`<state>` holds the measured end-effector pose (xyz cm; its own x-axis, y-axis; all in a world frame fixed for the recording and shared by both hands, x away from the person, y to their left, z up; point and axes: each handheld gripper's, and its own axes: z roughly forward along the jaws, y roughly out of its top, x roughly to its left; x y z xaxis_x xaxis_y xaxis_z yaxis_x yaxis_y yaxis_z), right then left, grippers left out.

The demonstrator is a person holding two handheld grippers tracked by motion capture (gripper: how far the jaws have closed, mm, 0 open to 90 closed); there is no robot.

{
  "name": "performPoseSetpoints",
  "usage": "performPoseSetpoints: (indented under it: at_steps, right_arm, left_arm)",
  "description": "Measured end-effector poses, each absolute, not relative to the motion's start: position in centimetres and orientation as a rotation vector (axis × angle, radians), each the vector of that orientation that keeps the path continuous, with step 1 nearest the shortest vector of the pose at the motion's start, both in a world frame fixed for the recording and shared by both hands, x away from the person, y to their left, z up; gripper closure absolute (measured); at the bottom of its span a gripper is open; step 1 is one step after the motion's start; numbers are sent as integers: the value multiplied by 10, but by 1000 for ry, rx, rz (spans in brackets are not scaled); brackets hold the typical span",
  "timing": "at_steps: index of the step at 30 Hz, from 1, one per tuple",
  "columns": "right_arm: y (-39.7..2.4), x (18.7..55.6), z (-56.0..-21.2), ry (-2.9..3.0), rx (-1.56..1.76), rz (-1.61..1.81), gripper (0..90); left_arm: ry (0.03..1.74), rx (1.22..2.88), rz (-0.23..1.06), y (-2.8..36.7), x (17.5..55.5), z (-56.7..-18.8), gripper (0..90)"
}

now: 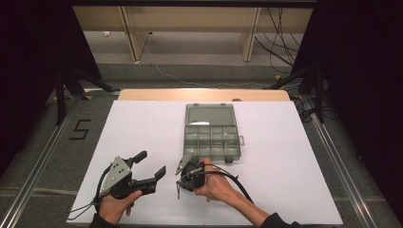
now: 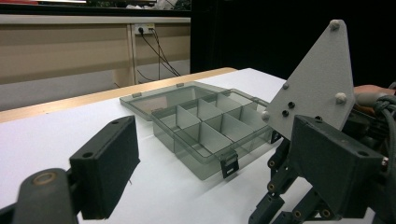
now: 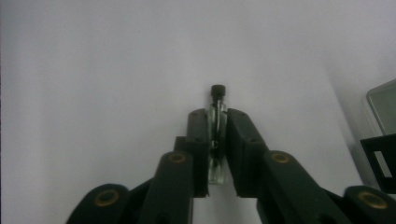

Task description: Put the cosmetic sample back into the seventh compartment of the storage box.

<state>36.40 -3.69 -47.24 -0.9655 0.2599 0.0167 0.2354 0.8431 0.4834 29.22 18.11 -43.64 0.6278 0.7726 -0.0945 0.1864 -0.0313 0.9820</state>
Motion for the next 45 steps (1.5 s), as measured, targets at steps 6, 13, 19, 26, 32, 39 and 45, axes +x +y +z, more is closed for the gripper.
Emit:
performPoseSetpoints:
  at_steps: [6,13,19,26,32,39,45]
  right_arm:
    - [-37,363,-472,2958,395,761,810]
    - [-43,365,-463,2929,401,788,810]
    - [-49,367,-453,2896,409,829,811]
    - [-56,369,-444,2860,412,864,811]
    - [-62,371,-437,2843,424,873,811]
    - [-68,372,-431,2831,440,881,811]
    - [-73,373,-427,2821,450,887,811]
  left_arm:
    - [824,1567,566,181,292,-437,156]
    - [824,1564,566,181,292,-436,156]
    - [823,1564,567,181,292,-436,156]
    - [823,1565,565,181,292,-436,156]
    - [820,1568,567,181,292,-436,156]
    - [820,1565,567,181,292,-436,156]
    - [821,1563,567,181,292,-436,156]
